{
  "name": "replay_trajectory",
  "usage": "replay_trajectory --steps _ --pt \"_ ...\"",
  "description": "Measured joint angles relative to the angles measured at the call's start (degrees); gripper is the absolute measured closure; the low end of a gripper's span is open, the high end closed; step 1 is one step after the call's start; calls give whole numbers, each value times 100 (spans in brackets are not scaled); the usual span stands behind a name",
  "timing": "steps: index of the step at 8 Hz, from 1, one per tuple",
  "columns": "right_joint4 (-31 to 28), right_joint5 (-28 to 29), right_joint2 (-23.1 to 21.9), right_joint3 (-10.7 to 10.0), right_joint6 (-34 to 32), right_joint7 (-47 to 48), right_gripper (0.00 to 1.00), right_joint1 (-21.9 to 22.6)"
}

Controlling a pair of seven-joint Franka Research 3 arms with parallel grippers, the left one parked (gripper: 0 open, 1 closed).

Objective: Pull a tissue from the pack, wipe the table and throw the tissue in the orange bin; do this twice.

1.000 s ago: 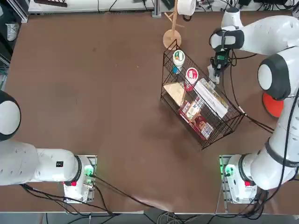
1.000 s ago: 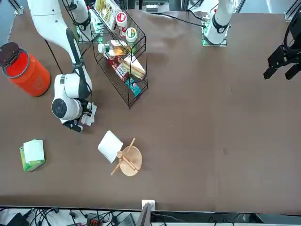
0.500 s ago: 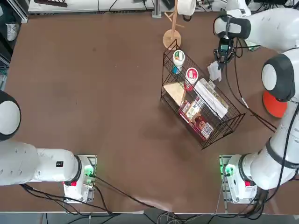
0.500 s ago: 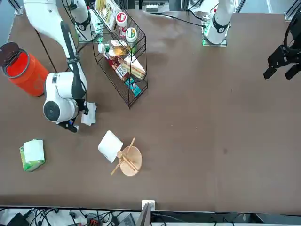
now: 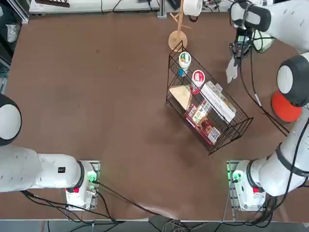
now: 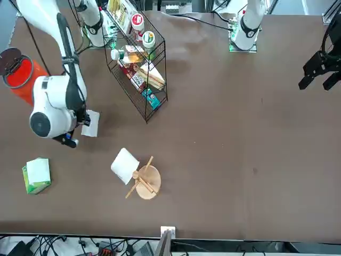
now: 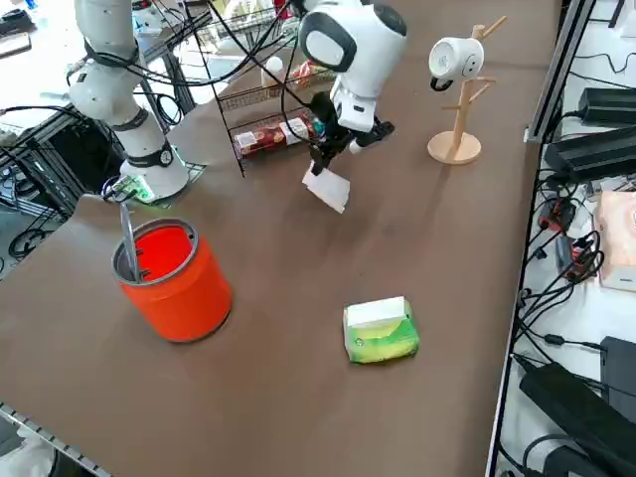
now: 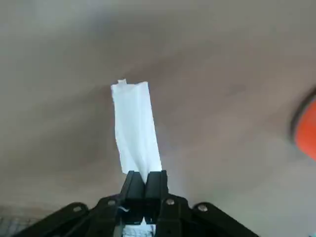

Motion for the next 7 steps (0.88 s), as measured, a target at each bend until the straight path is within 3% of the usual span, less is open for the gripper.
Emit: replay_trajectory --steps 3,7 --pt "468 -962 -286 -311 -1460 -575 98 -18" --pt "586 -2334 -458 -835 -2222 -1771 98 -49"
